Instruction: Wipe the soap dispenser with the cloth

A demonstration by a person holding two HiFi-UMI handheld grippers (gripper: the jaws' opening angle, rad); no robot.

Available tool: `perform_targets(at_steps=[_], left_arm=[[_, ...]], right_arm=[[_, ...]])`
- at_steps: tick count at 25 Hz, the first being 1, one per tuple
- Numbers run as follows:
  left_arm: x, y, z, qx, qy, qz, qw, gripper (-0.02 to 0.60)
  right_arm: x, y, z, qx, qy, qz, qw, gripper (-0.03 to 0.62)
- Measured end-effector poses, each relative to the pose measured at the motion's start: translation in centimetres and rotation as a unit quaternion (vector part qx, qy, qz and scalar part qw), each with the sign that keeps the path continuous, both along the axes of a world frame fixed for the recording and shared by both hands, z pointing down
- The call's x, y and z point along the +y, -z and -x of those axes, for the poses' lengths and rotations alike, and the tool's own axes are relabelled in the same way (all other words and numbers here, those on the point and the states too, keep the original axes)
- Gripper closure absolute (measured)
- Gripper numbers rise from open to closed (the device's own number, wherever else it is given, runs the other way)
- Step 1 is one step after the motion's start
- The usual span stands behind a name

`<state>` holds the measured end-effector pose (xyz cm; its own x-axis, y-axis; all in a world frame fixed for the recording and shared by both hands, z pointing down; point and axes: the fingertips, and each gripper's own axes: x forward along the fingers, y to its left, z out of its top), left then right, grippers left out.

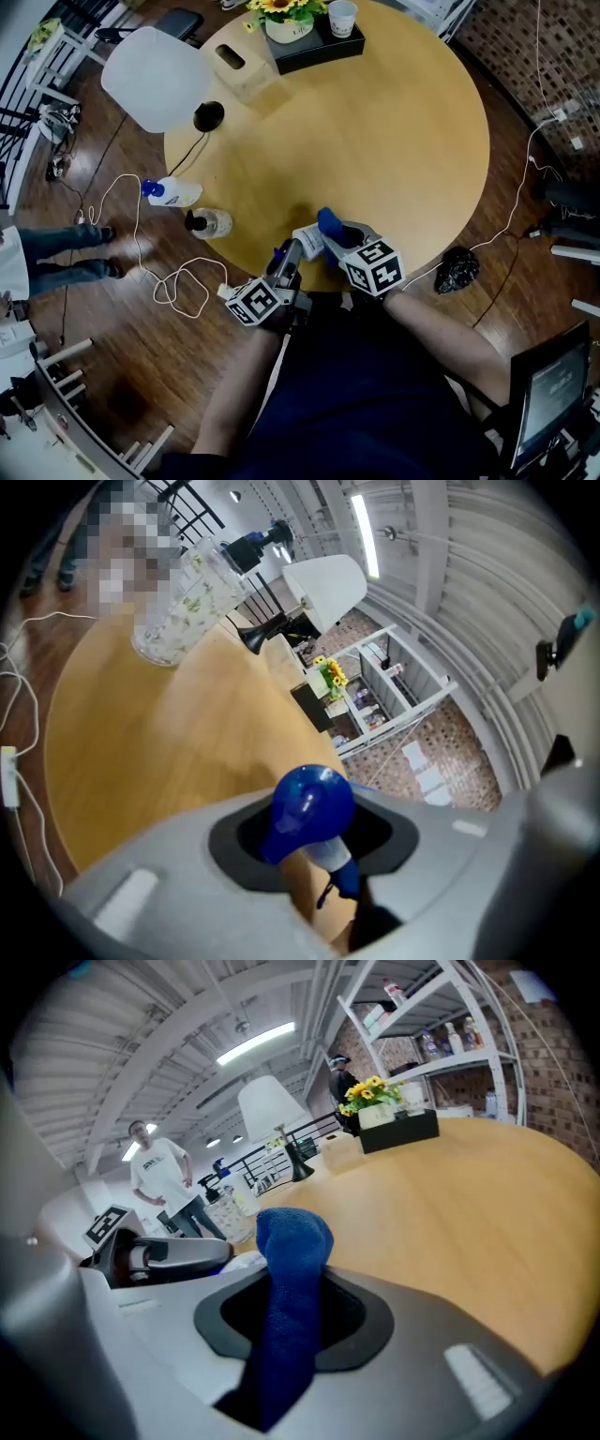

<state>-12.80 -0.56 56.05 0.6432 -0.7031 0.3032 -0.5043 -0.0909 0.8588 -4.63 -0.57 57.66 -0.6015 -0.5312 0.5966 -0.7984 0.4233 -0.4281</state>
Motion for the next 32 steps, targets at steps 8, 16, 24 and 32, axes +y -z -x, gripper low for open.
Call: perform_targets(at_steps=[8,16,24,32], left_arm=[[-0.1,0.3,-0.1,-0.007,-0.014,-0.01,0.9998,0.439],[0.3,0.7,-0.8,-0.031,-0.052,-0.037,0.9975,0.439],[0.8,0.7,-0.8,-0.03,-0.07,-0.044,0.9961,0.439],[0.6,1.5,-1.7,-0.064,-0.13,-0.079,0.9863,0.439]], right_arm=[[-0.4,-3.3,-6.3,-0.039,-0.106,0.098,0.989,0.491],[-1.5,2.3,3.1,-0.066,0.044,0.055,0.995,0.491],[-1.0,-1.5,-1.4,-0.049,-0.001,0.092,0.995,0.491],[-2.0,-1.4,-4.5,-0.052,-0.048,0.106,0.992,0.491]])
